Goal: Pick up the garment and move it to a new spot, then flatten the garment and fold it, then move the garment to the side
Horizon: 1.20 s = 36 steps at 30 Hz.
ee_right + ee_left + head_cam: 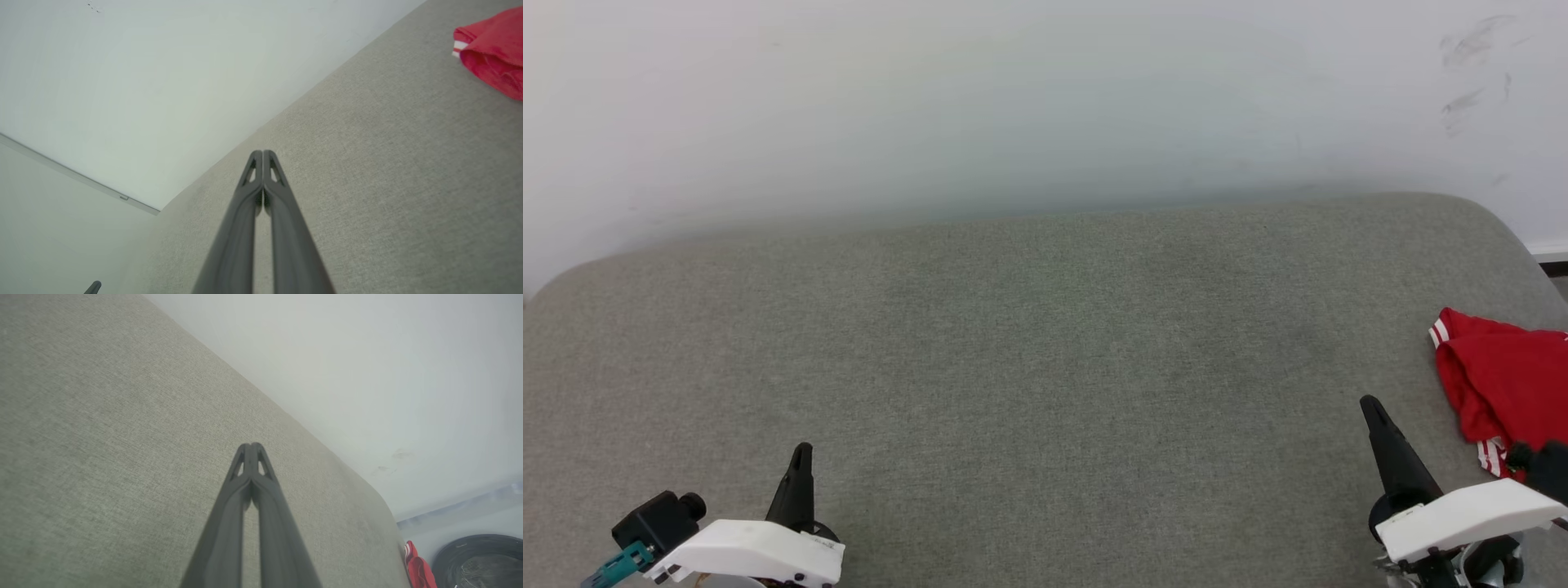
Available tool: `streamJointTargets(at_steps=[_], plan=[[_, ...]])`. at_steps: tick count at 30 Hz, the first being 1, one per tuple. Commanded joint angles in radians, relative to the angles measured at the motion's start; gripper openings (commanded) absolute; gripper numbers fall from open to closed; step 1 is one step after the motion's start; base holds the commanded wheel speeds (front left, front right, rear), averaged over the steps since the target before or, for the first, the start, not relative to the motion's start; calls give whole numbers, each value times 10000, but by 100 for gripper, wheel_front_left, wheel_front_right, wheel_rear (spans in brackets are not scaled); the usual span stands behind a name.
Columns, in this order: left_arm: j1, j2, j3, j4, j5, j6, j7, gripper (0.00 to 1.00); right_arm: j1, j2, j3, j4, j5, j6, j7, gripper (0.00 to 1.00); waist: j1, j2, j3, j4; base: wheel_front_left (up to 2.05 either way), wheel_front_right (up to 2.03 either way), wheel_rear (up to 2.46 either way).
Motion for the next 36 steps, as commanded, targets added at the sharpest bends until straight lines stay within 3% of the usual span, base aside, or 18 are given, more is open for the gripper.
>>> streamJointTargets(at_steps=[1, 36], plan=[[-241, 3, 136, -64, -180, -82, 44, 0, -314, 9, -58, -81, 250, 0, 13, 0, -1, 0, 3, 6, 0, 0, 0], [-762, -735, 1130, 386, -3308, -1012, 1042, 0, -689, 255, -493, 551, 3957, -1, 237, 0, -1, 0, 117, 283, 0, 0, 0]])
